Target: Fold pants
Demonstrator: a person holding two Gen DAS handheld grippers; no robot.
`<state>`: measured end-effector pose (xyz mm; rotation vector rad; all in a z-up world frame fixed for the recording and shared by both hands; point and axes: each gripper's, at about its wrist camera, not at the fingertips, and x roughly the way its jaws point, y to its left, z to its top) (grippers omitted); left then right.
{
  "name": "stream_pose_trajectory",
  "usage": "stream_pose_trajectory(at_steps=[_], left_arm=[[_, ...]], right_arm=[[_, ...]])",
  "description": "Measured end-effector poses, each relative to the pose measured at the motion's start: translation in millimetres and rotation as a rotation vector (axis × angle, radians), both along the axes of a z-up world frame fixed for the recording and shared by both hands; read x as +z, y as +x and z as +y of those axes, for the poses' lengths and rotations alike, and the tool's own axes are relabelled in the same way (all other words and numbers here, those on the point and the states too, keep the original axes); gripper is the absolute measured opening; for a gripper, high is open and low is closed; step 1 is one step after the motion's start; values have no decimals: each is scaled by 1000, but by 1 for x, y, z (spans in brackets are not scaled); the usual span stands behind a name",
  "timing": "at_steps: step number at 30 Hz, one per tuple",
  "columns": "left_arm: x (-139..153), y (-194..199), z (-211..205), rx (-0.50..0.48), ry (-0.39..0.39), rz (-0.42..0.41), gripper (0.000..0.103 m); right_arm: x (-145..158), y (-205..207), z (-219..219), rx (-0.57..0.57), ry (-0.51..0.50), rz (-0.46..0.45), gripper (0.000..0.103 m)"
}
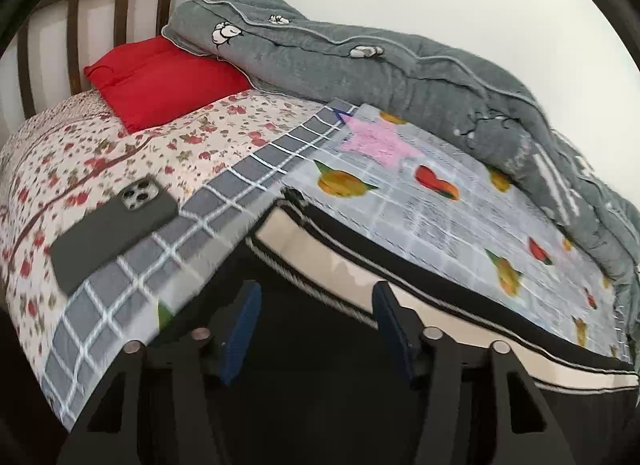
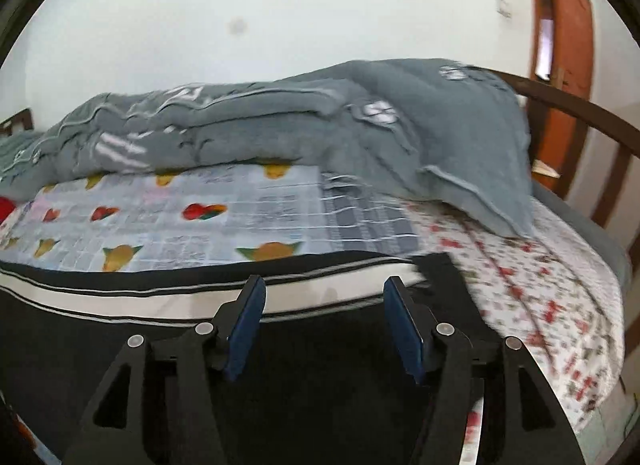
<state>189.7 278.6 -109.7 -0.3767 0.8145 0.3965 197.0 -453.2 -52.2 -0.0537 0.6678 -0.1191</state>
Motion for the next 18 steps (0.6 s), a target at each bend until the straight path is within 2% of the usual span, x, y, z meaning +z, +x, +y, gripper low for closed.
stream_pose_trajectory(at_steps=[4,9,10,11,14,15,18], left_arm=[[-8,29,15,-5,37,51,52],[-23,69,21,-78,180,177,52],[-25,72,22,-93,178,175,25],[-24,73,23,-112,156,154,18],[-2,54,31,-118,123,-48,17],[0,49,37,-98,117,-85,17],[-27,61,53,-44,36,-3,17]], right_arm=[[-12,21,30,42,-4,22,60],[-26,44,57,74,-18,61,60],[-28,49,61,80,-18,69,60],[-30,52,64,87,-17,76,60],[-33,62,71,109,0,94,60],[-32,64,73,117,3,91,60],[-33,72,77,141,-7,94,60]])
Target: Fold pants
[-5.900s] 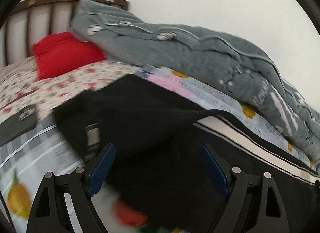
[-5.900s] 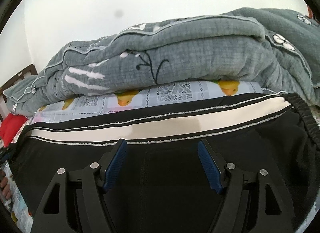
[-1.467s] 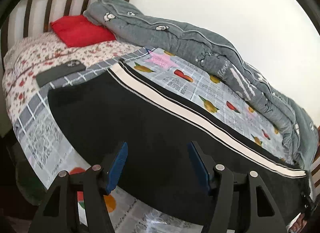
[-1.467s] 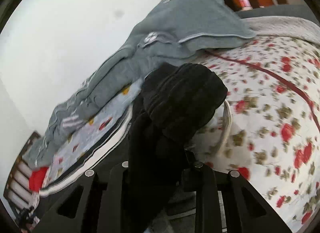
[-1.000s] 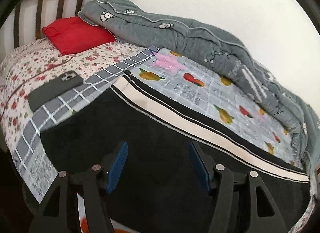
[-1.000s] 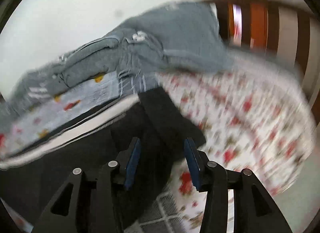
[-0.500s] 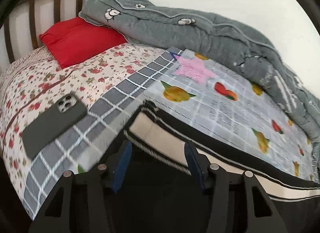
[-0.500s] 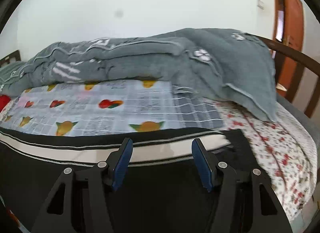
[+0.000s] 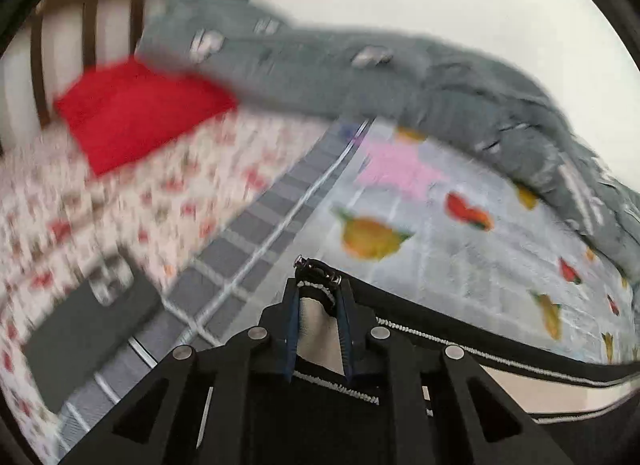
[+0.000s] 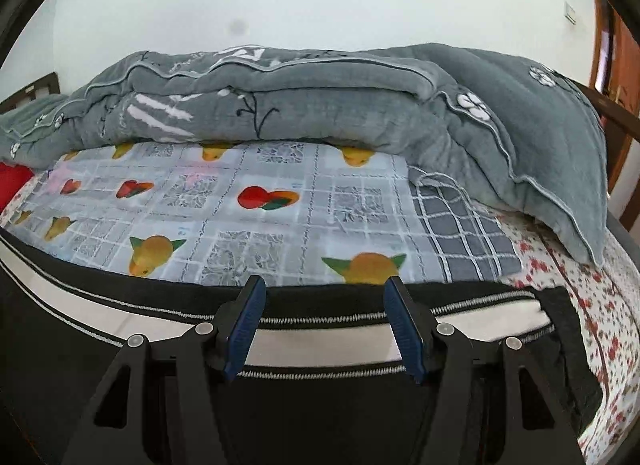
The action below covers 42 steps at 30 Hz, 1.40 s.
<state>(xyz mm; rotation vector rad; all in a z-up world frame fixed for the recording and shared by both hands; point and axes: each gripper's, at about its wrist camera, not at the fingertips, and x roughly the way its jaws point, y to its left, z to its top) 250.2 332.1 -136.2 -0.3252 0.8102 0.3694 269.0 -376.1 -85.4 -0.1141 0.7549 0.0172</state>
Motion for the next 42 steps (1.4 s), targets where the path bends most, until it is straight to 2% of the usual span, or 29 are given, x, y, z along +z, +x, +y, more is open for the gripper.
stream_pose_trajectory(at_steps=[1,3,5,9,11,15,16,17,18,20,21,23,25,27,29,30,31,33,34,35,37,38,39,40,42], left_arm=[[-8,3,-1,-4,10,21,17],[-7,2,-8,-6,52,13,17],[-6,3,-12,-6,74,18,17],[-9,4,-12,-12,78,30,18],[-9,4,-12,-11,79,32,18],[-9,5,-13,-18,93,39,18],[-9,4,-14,-20,95,39,18],[-8,3,-14,-24,95,33,18],[-7,0,-14,-26,92,24,18],[-4,-5,-12,-28,81,-2,18],[-2,-10,-11,-27,68,-27,18],[0,-12,-6,-22,38,-57,18],[-9,-1,-8,-14,46,9,18],[-11,8,-21,-14,132,57,18],[-9,9,-31,-10,206,82,23],[-8,8,-34,-11,226,93,24],[-7,6,-35,-8,232,103,28],[-5,-3,-35,5,219,114,35],[-3,-7,-34,8,211,112,37],[-1,-12,-34,15,202,105,37],[3,-20,-34,24,174,92,43],[5,-24,-35,30,150,87,47],[7,-27,-36,36,136,84,47],[9,-31,-37,42,125,83,47],[14,-44,-42,44,112,79,47]], right_arm=[[-2,4,2,26,1,15,60],[-6,11,6,82,7,43,61],[-13,19,9,153,9,79,66],[-28,37,19,273,-19,124,73],[-40,48,27,352,-23,189,73],[-66,58,49,432,-123,239,71],[-66,57,52,452,-123,231,36],[-65,56,54,504,-87,247,6],[-66,54,56,529,-81,263,5],[-64,39,67,553,-196,194,4],[-59,34,66,551,-194,162,3],[-44,33,51,538,-87,112,4],[-46,43,41,518,-6,128,4],[-75,56,56,501,-102,212,5],[-73,54,67,484,-162,182,9],[-67,54,66,463,-162,175,13],[-58,52,59,424,-144,163,14],[-39,44,34,325,-137,98,15],[-31,40,17,249,-139,77,18],[-27,37,-1,183,-122,79,18],[-32,36,-27,112,-74,100,19],[-46,43,-36,72,-95,137,19],[-60,51,-41,63,-108,177,17],[-65,55,-46,59,-79,181,18],[-52,58,-49,13,-34,193,17]])
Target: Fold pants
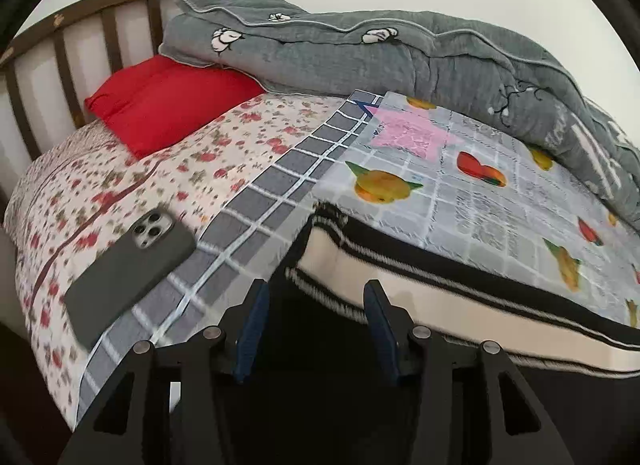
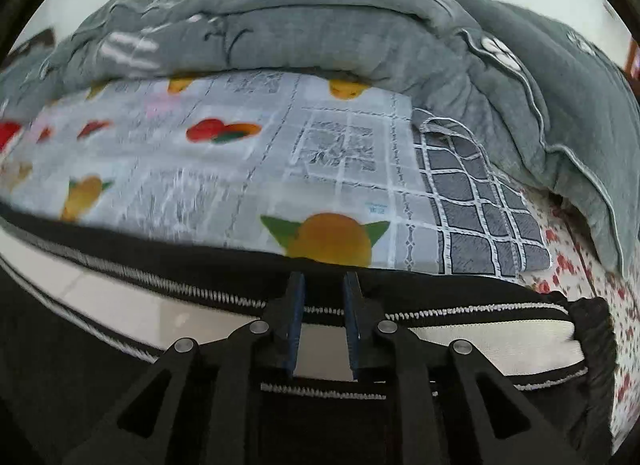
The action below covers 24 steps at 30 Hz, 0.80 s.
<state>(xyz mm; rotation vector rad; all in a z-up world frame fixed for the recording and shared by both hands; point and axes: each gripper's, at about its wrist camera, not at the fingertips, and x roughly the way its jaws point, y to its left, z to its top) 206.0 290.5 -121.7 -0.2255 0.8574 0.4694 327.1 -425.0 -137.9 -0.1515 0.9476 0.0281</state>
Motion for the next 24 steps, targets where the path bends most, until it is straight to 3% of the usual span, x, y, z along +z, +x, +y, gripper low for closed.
stream_pose_trajectory(at_steps=[2,4,6,9,10,13,17,24], left_arm=[[5,-19,-6,-7,-7,-25,52],[8,-38,-10,-9,-21,-39,55],[11,-61,-15,-30,-61,-59,55],[13,-97,-18,-62,-116,-114,59],[12,-110,-18,-77,-152,-148,65],[5,-136,-14,-73,-238,-184,67],[-14,-160,-6,-52,-366,-208,67],[-45,-162,9,16,-476,-244,65]], right_arm=[[13,-7,0,-54,39,-28,20],[26,-21,5,-74,87,-72,42],[34,-34,16,-70,116,-96,50],[44,-57,35,-34,150,-129,50],[47,-65,41,-21,153,-134,50],[52,-84,54,-5,148,-160,50],[52,-107,59,27,218,-90,50],[47,-147,55,35,249,-72,50]])
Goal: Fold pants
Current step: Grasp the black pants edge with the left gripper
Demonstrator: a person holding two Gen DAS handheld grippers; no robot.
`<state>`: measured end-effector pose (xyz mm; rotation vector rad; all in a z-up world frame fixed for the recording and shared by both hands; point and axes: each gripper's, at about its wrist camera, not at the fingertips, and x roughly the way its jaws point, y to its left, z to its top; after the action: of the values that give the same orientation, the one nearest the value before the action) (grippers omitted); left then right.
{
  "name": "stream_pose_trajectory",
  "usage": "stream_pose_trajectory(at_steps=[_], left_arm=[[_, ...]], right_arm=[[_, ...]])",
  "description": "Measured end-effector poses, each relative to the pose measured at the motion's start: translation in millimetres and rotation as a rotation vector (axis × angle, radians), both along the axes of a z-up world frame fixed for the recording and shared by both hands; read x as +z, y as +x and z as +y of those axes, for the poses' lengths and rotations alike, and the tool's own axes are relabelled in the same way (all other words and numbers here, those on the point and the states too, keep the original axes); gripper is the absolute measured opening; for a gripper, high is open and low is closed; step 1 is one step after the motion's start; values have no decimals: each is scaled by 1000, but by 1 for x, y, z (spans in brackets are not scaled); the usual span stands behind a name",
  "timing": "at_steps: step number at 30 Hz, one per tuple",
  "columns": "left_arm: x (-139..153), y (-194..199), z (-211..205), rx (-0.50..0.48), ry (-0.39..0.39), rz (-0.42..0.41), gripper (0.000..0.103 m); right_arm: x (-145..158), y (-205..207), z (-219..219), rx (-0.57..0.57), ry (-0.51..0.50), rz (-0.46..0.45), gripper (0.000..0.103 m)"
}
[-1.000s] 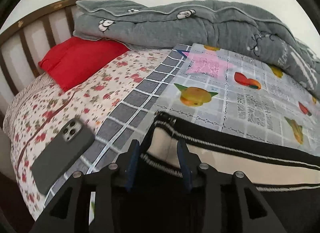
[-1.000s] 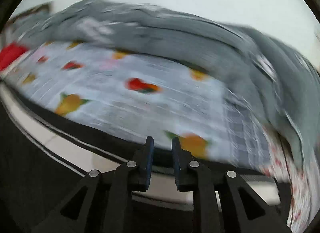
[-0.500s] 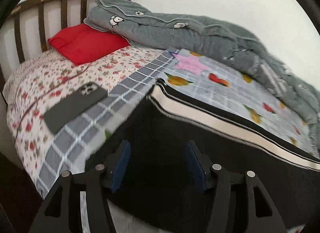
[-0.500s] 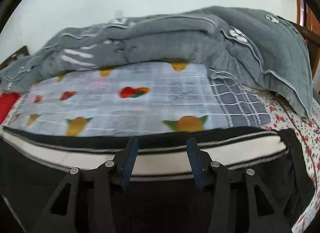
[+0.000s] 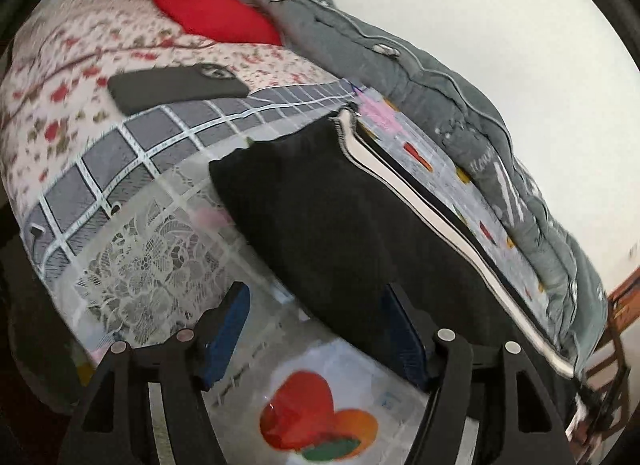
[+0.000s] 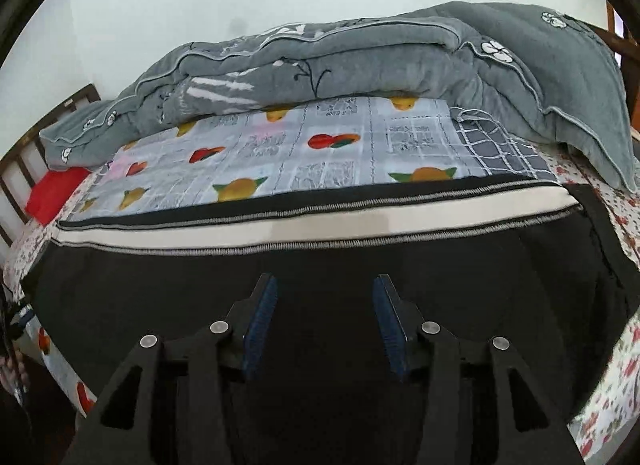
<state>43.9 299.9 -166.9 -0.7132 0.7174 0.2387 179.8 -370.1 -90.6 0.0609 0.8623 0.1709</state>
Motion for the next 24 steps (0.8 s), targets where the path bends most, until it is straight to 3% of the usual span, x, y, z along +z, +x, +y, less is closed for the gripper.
stream_pose_trajectory(at_steps=[4,8,12,13,17,19,22,24], left_arm=[[-4,8,13,30,-22,-78,65],[-9,18,35,98,-115,-123,62],[-14,26,51,139,-141,-147,38],[-16,28,54,149,-142,-135,19],[-16,29,63,159,-185,-125,16],[-7,32,57,166,-132,-83,16],[21,44,35,166,41,-33,16],[41,48,19,160,120,-42,16]], right_arm=[[2,-18,-6,-6,-12,-8,50],[0,-29,-15,-23,-21,8,50],[-4,-37,-24,-57,-18,22,50],[-6,-39,-26,-66,-9,24,50],[-16,-49,-32,-98,31,34,50],[-20,-53,-34,-102,41,39,50],[-20,-60,-39,-104,44,33,50],[-19,-64,-43,-105,54,26,50]])
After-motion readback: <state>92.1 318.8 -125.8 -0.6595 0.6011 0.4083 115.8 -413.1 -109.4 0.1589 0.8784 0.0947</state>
